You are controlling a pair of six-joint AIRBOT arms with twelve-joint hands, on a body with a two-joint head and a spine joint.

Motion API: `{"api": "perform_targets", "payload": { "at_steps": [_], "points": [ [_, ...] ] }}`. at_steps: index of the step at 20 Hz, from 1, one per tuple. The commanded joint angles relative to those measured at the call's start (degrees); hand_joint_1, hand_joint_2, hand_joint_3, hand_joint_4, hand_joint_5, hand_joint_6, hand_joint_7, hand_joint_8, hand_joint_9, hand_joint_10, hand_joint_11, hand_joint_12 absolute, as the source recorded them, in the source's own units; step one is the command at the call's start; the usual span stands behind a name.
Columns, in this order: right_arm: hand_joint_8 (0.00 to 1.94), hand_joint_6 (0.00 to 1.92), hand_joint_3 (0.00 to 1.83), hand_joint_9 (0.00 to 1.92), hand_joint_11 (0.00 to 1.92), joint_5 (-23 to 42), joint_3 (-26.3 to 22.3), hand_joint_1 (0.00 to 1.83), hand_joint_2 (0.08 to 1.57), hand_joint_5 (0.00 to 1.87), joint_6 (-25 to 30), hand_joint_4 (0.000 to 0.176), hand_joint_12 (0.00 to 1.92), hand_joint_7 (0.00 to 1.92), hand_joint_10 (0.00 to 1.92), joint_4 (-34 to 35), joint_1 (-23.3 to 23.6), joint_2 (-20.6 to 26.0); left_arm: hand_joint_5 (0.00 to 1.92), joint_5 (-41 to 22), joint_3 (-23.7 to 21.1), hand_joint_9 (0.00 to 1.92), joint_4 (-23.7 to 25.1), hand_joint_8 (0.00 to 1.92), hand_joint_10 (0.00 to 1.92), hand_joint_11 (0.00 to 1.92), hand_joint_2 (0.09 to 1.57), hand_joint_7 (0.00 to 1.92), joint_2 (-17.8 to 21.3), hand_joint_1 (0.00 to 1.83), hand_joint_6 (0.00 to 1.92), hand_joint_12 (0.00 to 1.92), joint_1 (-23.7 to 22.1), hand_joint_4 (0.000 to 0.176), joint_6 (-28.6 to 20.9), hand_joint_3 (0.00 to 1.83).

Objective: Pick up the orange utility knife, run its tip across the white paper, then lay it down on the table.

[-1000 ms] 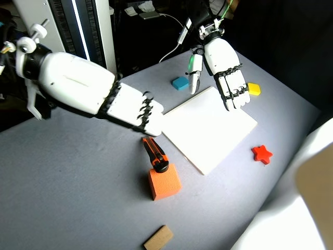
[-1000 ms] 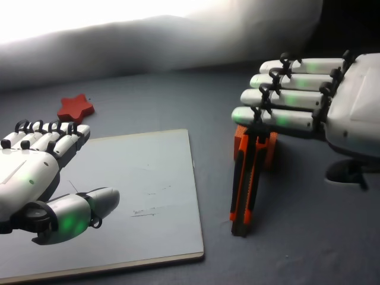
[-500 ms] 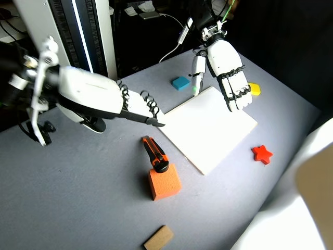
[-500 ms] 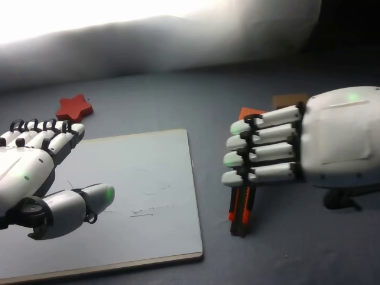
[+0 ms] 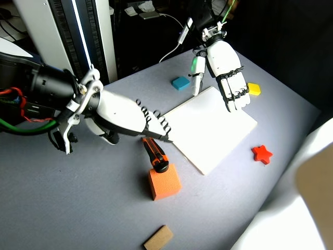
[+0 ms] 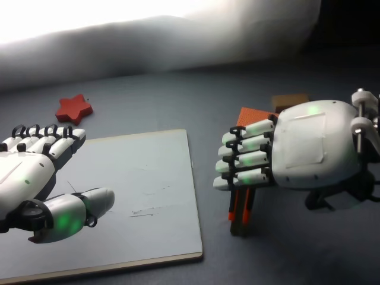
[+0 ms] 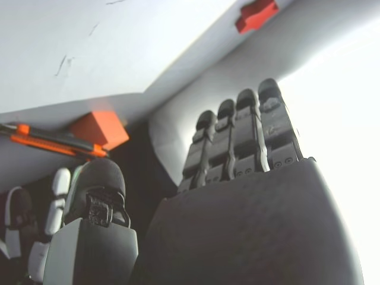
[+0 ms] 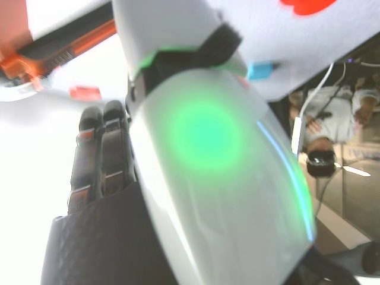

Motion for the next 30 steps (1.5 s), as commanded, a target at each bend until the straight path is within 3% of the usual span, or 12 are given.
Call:
{"api": "perform_targets", "payload": {
  "at_steps": [1, 3, 12, 23, 30],
  "points": [
    [0.0, 0.0, 0.0, 0.0, 0.0, -2.2, 0.3, 1.09, 1.08, 0.0, 1.0, 0.0, 0.0, 0.0, 0.0, -0.7, 0.3, -0.3, 0.0, -5.3, 0.1, 0.0, 2.3, 0.0, 0.0, 0.0, 1.26, 0.0, 0.1, 0.0, 0.0, 0.0, -0.5, 0.0, -0.2, 0.0],
    [0.0, 0.0, 0.0, 0.0, 0.0, -2.5, 1.7, 1.08, 1.08, 0.0, 7.4, 0.0, 0.0, 0.0, 0.0, -7.7, 0.5, -1.7, 0.0, -5.6, 0.1, 0.0, 2.4, 0.0, 0.0, 0.0, 1.27, 0.0, 0.0, 0.0, 0.0, 0.0, -0.4, 0.0, -0.2, 0.0],
    [0.0, 0.0, 0.01, 0.0, 0.0, -4.1, 8.2, 1.02, 1.12, 0.0, 7.6, 0.0, 0.0, 0.0, 0.0, -8.4, -0.5, -8.6, 0.0, -6.5, 1.0, 0.0, 3.0, 0.0, 0.0, 0.0, 1.26, 0.0, 0.1, 0.0, 0.0, 0.0, -0.5, 0.0, -0.7, 0.0],
    [0.0, 0.0, 0.01, 0.0, 0.0, -7.1, 12.0, 1.13, 1.13, 0.0, 6.9, 0.0, 0.0, 0.0, 0.0, -8.6, -2.7, -14.3, 0.0, -6.6, 0.9, 0.0, 3.0, 0.0, 0.0, 0.01, 1.28, 0.0, 0.0, 0.0, 0.0, 0.01, -0.4, 0.0, -0.6, 0.0],
    [0.0, 0.0, 0.05, 0.0, 0.0, -8.5, 14.0, 1.09, 1.22, 0.0, 6.4, 0.0, 0.0, 0.0, 0.0, -8.6, -3.6, -16.0, 0.0, -6.6, 0.9, 0.0, 2.9, 0.0, 0.0, 0.01, 1.27, 0.0, 0.0, 0.0, 0.0, 0.01, -0.3, 0.0, -0.6, 0.0]
  ]
}}
